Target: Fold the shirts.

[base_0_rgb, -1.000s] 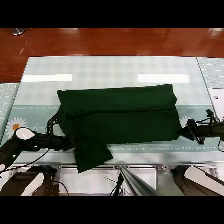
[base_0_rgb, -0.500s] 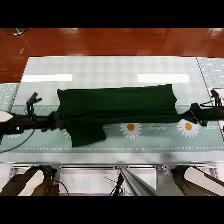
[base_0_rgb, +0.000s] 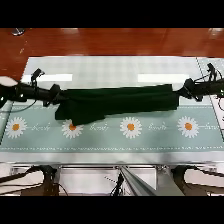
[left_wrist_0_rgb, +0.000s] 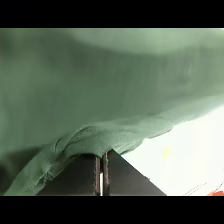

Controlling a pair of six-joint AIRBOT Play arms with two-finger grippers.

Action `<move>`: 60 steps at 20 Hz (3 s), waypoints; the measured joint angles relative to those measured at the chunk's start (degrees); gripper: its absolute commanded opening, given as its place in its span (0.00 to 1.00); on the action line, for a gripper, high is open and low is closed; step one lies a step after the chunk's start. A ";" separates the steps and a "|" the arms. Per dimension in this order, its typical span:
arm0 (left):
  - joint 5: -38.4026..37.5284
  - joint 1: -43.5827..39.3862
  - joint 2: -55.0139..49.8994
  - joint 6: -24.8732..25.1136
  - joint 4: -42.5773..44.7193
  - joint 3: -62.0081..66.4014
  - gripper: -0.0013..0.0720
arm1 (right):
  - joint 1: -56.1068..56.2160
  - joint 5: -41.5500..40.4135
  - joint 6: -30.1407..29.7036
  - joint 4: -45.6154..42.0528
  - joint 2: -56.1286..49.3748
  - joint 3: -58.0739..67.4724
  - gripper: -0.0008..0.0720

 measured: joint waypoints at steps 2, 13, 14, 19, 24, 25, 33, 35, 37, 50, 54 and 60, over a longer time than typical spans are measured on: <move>-1.53 -0.31 -5.40 -1.44 0.00 6.47 0.06 | 0.66 -0.37 0.33 0.98 -2.67 2.58 0.04; -4.94 -0.79 -21.20 -4.37 0.11 22.97 0.98 | 1.36 -2.56 -0.70 4.57 -11.02 6.60 0.86; -5.55 -0.57 -21.53 -3.98 0.11 23.61 0.98 | 1.22 -2.49 -1.18 5.07 -11.32 6.91 0.86; -12.79 4.76 -18.18 -8.13 12.72 28.26 0.97 | -3.67 4.07 -2.12 2.25 -11.91 11.28 0.86; -9.81 11.32 -4.57 -9.16 22.27 19.76 0.97 | -8.85 9.77 -1.97 -2.82 -13.35 12.39 0.86; -7.56 11.82 -0.55 -7.78 20.28 15.28 0.97 | -8.98 10.12 -1.99 -2.97 -14.08 12.37 0.86; 4.68 4.24 19.65 7.74 -5.33 -15.43 0.97 | -3.41 10.91 -4.17 3.74 -20.33 12.33 0.86; 6.54 0.35 20.52 9.20 -8.00 -17.70 0.97 | -0.70 10.84 -4.52 4.61 -21.24 12.35 0.53; 9.07 -3.23 20.83 9.99 -9.53 -18.84 0.91 | 1.57 9.53 -4.52 3.15 -21.73 12.46 0.04; 19.54 -25.42 14.01 9.97 -11.06 -14.71 0.06 | 2.43 16.00 -6.21 -2.73 13.09 -0.39 0.04; 20.37 -36.48 0.90 4.85 -5.14 -1.33 0.06 | 2.43 17.77 -3.96 -3.13 28.74 -6.38 0.04; 17.09 -50.80 -18.62 -4.96 -1.33 20.46 0.06 | 2.43 19.87 -0.35 -2.36 42.36 -8.55 0.04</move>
